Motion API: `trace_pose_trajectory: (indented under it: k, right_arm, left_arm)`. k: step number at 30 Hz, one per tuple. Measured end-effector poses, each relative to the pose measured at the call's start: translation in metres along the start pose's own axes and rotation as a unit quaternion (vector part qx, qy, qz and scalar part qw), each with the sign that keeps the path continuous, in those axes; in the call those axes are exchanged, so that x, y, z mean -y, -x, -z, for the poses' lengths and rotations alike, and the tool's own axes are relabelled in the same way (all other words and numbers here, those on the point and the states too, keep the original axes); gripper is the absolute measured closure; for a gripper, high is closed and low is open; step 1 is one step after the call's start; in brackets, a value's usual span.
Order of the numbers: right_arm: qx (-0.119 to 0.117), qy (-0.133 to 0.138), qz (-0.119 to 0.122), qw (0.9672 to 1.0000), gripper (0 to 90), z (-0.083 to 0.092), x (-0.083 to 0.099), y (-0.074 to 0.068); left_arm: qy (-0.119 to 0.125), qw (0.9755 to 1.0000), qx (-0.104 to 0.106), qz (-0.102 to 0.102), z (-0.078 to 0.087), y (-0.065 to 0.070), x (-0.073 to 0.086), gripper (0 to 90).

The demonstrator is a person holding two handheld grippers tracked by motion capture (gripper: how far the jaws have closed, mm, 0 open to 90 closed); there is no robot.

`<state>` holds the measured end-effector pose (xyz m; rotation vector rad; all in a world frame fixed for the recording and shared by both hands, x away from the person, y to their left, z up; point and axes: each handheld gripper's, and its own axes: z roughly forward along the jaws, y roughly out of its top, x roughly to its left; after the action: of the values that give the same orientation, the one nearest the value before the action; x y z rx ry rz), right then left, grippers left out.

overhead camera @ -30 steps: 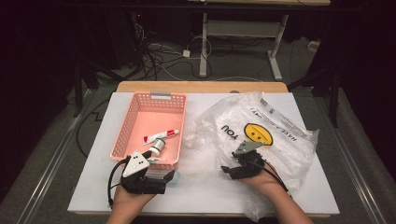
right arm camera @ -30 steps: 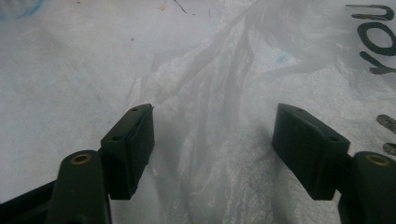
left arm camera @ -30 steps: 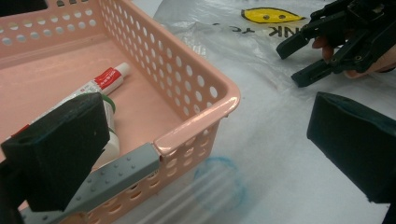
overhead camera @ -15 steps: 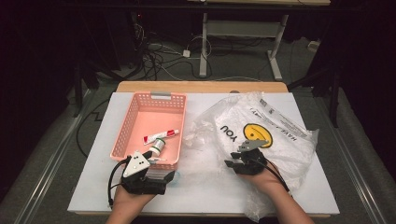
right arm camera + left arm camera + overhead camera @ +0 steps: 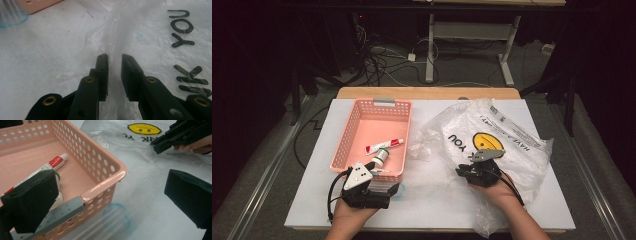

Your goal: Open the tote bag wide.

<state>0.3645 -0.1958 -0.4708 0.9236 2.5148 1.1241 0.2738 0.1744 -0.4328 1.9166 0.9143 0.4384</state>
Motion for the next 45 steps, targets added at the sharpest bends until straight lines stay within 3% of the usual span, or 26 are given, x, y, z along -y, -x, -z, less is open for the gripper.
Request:
trace_pose_trajectory:
  k: [9, 15, 19, 23, 28, 31, 36, 45]
  right_arm:
    - [0.005, 0.017, -0.005, 0.9998, 82.3, 0.008, 0.000, 0.004]
    - [0.009, -0.015, 0.010, 0.9998, 67.7, -0.001, 0.001, 0.001]
    - [0.012, -0.026, 0.022, 0.9994, 64.8, -0.004, 0.003, -0.002]
    - [0.022, -0.027, 0.031, 0.9989, 71.8, -0.004, 0.003, -0.005]
    - [0.018, -0.023, 0.036, 0.9989, 85.2, -0.005, 0.002, -0.006]
    - [0.017, -0.016, 0.033, 0.9992, 90.0, -0.003, 0.002, -0.006]
    - [0.009, 0.012, 0.025, 0.9996, 90.0, 0.005, 0.001, -0.004]
    - [0.015, 0.063, 0.017, 0.9977, 90.0, 0.023, -0.004, -0.002]
  left_arm:
    - [-0.003, 1.0000, 0.001, -0.002, 0.000, 0.000, 0.000, 0.0]
    - [-0.002, 1.0000, 0.001, -0.001, 0.000, 0.000, 0.000, 0.0]
    - [-0.004, 1.0000, 0.001, -0.001, -0.001, 0.000, 0.000, 0.0]
    - [-0.005, 1.0000, 0.002, -0.003, -0.001, 0.001, 0.000, 0.0]
    - [-0.003, 1.0000, 0.002, -0.002, 0.000, 0.001, 0.000, 0.0]
    - [-0.003, 1.0000, 0.002, -0.002, 0.000, 0.000, 0.000, 0.0]
    - [-0.003, 1.0000, 0.003, -0.003, -0.001, 0.001, 0.000, 0.0]
    - [-0.003, 1.0000, 0.005, -0.002, -0.001, 0.001, 0.000, 0.0]
